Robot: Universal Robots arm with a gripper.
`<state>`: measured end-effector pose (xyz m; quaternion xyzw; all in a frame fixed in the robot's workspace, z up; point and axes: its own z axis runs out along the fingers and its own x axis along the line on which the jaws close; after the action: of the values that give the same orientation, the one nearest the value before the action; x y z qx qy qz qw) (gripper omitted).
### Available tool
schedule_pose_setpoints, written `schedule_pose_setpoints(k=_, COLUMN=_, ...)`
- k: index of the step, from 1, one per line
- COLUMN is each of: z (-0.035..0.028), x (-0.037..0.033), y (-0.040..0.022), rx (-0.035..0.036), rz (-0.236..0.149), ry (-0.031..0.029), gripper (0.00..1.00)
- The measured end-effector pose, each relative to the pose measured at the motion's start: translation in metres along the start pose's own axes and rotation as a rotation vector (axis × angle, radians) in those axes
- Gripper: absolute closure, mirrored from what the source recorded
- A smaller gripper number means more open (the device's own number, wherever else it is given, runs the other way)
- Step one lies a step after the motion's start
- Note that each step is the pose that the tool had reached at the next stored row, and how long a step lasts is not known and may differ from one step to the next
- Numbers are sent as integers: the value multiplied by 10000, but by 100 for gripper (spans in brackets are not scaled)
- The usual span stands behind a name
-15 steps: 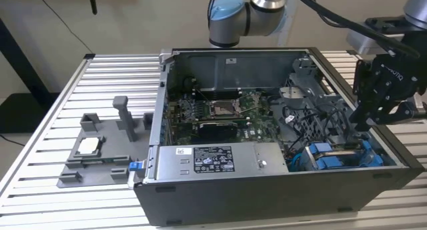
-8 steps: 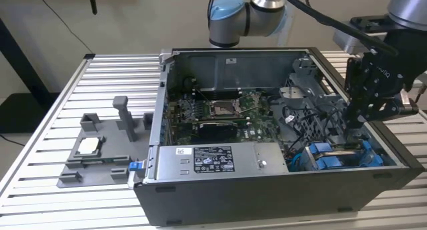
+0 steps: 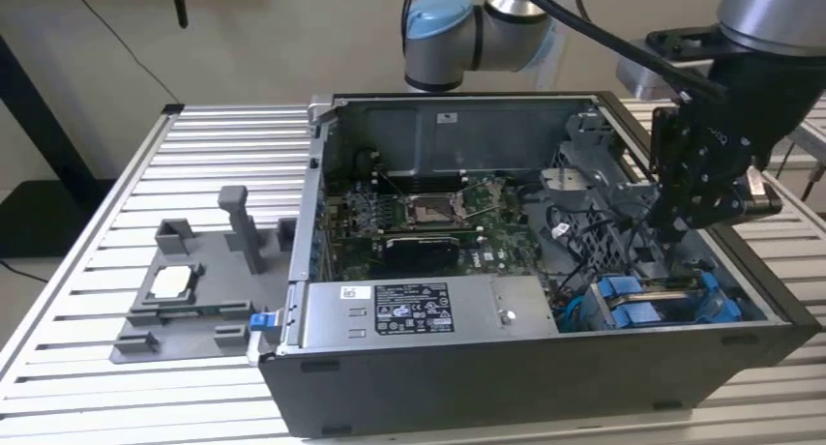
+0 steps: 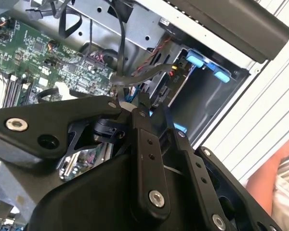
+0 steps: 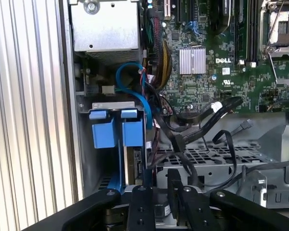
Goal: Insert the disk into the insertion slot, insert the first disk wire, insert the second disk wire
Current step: 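Insert the second disk wire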
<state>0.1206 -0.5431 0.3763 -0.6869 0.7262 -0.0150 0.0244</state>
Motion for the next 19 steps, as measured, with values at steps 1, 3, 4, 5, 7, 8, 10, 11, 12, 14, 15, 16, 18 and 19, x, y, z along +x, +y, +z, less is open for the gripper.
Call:
schedule_pose_setpoints(k=1, z=-1, x=-8, y=20, rx=33, rz=1, ry=-2, gripper=73)
schedule_pose_setpoints(k=3, z=-7, x=-26, y=54, rx=98, rz=3, ry=-6, gripper=73)
schedule_pose_setpoints(k=4, z=-13, x=-31, y=69, rx=132, rz=5, ry=-7, gripper=73)
schedule_pose_setpoints(k=5, z=-20, x=-35, y=82, rx=171, rz=7, ry=-10, gripper=73)
schedule_pose_setpoints(k=7, z=-38, x=-41, y=106, rx=242, rz=11, ry=-11, gripper=73)
schedule_pose_setpoints(k=8, z=-44, x=-45, y=119, rx=276, rz=13, ry=-16, gripper=73)
schedule_pose_setpoints(k=10, z=-51, x=-56, y=153, rx=348, rz=18, ry=-19, gripper=73)
schedule_pose_setpoints(k=11, z=-53, x=-61, y=169, rx=378, rz=18, ry=-20, gripper=73)
schedule_pose_setpoints(k=12, z=-55, x=-67, y=187, rx=407, rz=19, ry=-22, gripper=73)
schedule_pose_setpoints(k=14, z=-59, x=-80, y=221, rx=448, rz=20, ry=-24, gripper=73)
schedule_pose_setpoints(k=15, z=-61, x=-89, y=238, rx=467, rz=19, ry=-25, gripper=73)
schedule_pose_setpoints(k=16, z=-62, x=-98, y=258, rx=495, rz=18, ry=-27, gripper=73)
schedule_pose_setpoints(k=18, z=-64, x=-115, y=295, rx=567, rz=18, ry=-31, gripper=73)
schedule_pose_setpoints(k=19, z=-68, x=-121, y=306, rx=602, rz=17, ry=-33, gripper=73)
